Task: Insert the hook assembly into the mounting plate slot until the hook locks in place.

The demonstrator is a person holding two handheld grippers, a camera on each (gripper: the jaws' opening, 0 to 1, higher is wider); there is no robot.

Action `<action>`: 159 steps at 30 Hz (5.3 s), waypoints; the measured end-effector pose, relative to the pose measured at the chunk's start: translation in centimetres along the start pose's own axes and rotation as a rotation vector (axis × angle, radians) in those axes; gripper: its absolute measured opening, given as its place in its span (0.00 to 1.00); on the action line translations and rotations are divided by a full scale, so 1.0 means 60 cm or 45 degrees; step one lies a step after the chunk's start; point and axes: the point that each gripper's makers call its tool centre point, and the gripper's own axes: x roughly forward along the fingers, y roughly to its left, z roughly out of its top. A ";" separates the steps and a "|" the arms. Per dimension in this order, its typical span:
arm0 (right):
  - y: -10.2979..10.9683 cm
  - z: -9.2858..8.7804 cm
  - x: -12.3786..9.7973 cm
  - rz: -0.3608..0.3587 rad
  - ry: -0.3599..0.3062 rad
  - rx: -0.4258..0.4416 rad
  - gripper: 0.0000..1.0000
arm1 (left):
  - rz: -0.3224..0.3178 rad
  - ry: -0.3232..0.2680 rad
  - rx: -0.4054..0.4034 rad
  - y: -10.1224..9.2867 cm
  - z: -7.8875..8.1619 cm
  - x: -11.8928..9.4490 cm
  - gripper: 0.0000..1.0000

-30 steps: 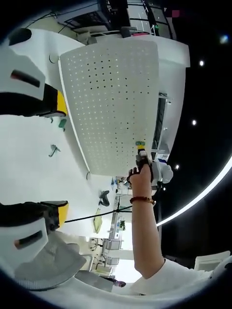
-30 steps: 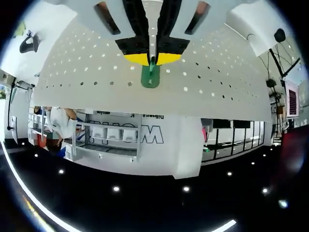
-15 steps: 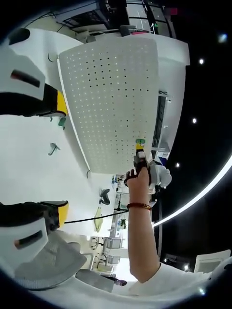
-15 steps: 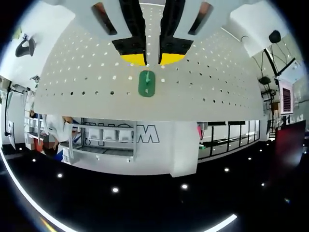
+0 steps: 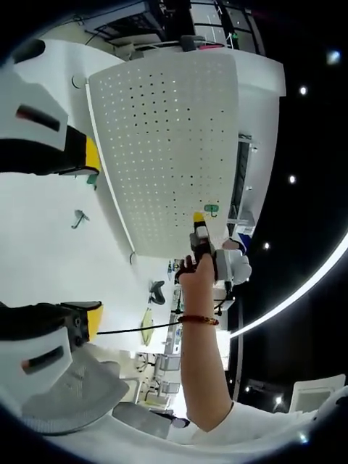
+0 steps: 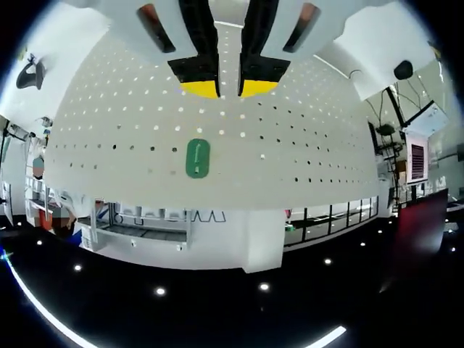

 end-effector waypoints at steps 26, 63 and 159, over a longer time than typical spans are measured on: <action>0.080 -0.147 -0.032 0.257 0.217 -0.025 0.10 | -0.025 0.033 -0.030 -0.011 -0.023 0.004 0.72; 0.174 -0.342 -0.070 0.590 0.625 -0.301 0.14 | -0.015 0.068 -0.048 -0.003 -0.047 -0.006 0.72; 0.166 -0.388 -0.056 0.541 0.738 -0.185 0.00 | 0.032 0.088 -0.071 0.022 -0.061 -0.017 0.71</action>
